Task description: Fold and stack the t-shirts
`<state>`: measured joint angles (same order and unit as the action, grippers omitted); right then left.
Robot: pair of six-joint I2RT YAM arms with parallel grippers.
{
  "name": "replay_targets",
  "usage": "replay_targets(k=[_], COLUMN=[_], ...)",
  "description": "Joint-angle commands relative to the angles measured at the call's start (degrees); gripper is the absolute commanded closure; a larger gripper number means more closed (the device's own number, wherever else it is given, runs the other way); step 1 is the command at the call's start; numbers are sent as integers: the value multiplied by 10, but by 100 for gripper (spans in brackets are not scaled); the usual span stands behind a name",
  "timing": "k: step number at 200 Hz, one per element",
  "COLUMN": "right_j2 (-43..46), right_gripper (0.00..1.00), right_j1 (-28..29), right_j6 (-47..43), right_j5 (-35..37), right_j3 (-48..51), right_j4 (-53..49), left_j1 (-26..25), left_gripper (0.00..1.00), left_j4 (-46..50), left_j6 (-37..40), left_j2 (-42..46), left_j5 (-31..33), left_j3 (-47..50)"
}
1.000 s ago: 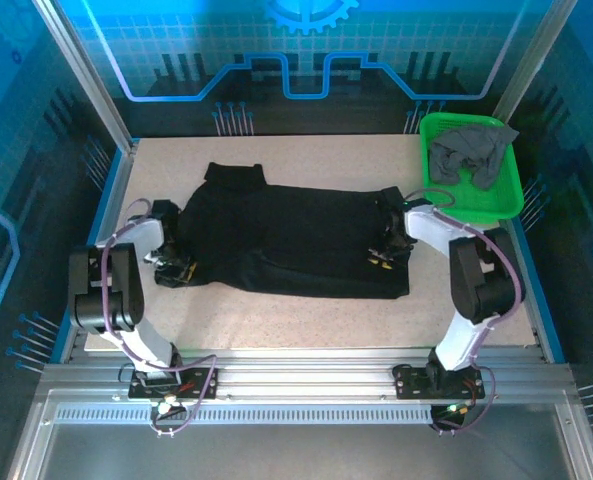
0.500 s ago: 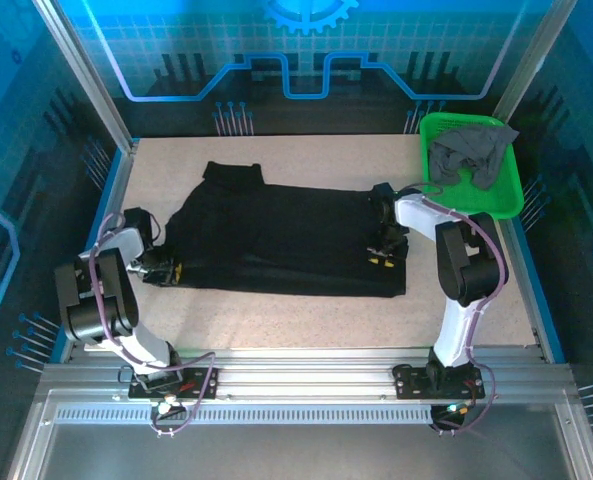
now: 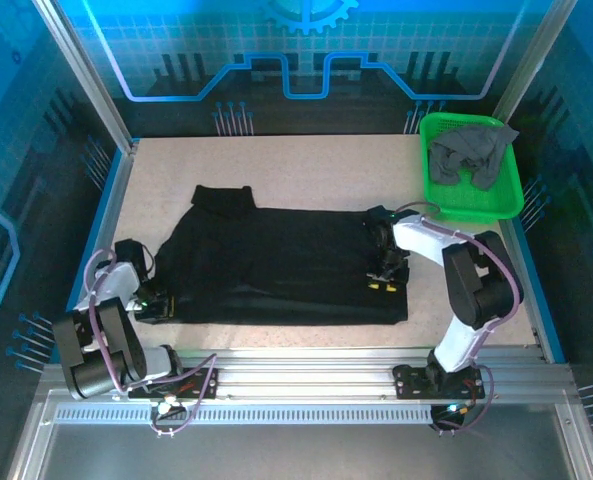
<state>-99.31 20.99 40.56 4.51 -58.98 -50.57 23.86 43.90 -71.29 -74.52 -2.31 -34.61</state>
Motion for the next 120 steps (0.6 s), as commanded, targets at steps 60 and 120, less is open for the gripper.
replay_targets(k=[60, 120], right_j2=[-30, -160], right_gripper=[51, 50], right_j1=[-13, -41], right_j6=[-134, -159], right_j5=[-70, -112], right_j3=[-243, -447], right_j4=[31, -13], left_j1=[-92, -110], left_gripper=[50, 51], left_j4=[-34, -39], left_j6=[132, 346], left_j2=[-171, -532], left_j5=[31, -92], left_j3=[-378, -745])
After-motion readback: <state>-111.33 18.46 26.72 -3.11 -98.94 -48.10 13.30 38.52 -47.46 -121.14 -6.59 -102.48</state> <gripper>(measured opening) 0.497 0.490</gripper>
